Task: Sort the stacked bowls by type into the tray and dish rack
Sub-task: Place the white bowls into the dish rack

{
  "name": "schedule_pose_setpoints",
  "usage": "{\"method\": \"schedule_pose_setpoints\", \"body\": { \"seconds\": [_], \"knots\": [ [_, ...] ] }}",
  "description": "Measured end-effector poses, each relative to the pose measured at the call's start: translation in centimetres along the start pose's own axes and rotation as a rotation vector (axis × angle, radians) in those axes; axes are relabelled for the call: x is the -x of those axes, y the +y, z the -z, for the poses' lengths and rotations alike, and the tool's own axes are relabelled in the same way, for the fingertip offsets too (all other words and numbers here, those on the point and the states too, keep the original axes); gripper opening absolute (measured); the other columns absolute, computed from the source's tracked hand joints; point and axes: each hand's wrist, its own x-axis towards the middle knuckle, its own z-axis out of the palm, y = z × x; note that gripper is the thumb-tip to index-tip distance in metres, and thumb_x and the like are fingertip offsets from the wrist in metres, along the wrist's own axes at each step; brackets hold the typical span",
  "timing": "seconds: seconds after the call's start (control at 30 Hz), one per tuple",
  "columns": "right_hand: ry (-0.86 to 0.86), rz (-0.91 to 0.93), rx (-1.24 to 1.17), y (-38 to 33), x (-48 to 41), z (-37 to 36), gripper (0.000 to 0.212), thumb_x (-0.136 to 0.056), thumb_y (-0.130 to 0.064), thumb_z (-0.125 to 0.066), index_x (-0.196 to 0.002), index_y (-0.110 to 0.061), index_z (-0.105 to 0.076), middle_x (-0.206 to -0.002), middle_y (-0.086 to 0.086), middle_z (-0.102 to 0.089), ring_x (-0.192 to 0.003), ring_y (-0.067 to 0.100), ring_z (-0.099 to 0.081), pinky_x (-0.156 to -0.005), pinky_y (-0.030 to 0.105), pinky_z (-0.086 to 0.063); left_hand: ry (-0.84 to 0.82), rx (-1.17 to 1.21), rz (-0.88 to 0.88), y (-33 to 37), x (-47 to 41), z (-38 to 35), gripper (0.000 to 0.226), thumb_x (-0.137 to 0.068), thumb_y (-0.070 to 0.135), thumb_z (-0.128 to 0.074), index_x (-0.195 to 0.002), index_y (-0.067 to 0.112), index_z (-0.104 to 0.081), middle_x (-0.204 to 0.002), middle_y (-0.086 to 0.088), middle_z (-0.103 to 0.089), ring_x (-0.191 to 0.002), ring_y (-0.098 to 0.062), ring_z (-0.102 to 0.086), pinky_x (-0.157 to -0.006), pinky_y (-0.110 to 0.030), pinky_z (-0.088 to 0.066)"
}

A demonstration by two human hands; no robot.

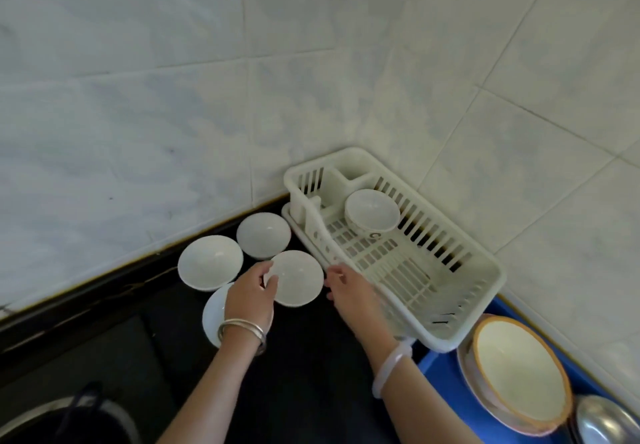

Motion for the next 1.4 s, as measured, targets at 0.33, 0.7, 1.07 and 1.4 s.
{"method": "schedule_pose_setpoints", "body": {
  "seconds": [0.33, 0.7, 1.07, 1.4],
  "knots": [
    [-0.020, -0.246, -0.034, 3.3, -1.8, -5.3, 0.019, -0.093, -0.025, -0.049, -0.099, -0.009, -0.057, -0.084, 0.006, -0.060, -0.076, 0.022, -0.059, -0.079, 0.042, -0.056, 0.153, -0.080, 0.232, -8.3, 2.0, 3.2, 0.059, -0.086, 0.007, -0.057, -0.141, 0.013, -0.036, -0.144, -0.013, -0.041, -0.132, -0.030, -0.040, -0.111, -0.043, -0.032],
    [0.077, -0.263, -0.432, 2.1, -1.2, -4.6, 0.022, -0.090, 0.000, -0.048, -0.075, -0.009, -0.060, -0.086, 0.008, -0.064, -0.079, 0.016, -0.063, -0.063, 0.025, -0.058, 0.075, 0.420, 0.410, -11.0, 1.3, 3.6, 0.044, -0.090, 0.007, -0.051, -0.133, 0.018, -0.048, -0.132, -0.011, -0.054, -0.117, -0.029, -0.053, -0.097, -0.043, -0.048],
    [-0.071, -0.112, -0.229, -2.5, 1.4, -5.4, 0.015, -0.086, -0.005, -0.060, -0.076, -0.009, -0.069, -0.080, 0.006, -0.073, -0.072, 0.014, -0.072, -0.064, 0.025, -0.060, 0.055, 0.763, 0.543, -11.4, 0.6, 3.9, 0.036, -0.093, 0.013, -0.045, -0.129, 0.016, -0.051, -0.133, -0.011, -0.052, -0.116, -0.027, -0.052, -0.085, -0.035, -0.047],
    [-0.058, -0.130, 0.117, -2.0, 2.1, -8.3, 0.010, -0.084, -0.013, -0.062, -0.080, -0.010, -0.071, -0.072, 0.005, -0.072, -0.069, 0.012, -0.070, -0.070, 0.027, -0.057, 0.041, 0.814, 0.578, -11.5, 1.1, 4.1, 0.029, -0.091, 0.032, -0.050, -0.117, 0.022, -0.057, -0.129, -0.008, -0.055, -0.117, -0.024, -0.052, -0.089, -0.034, -0.045]
  ]
}}
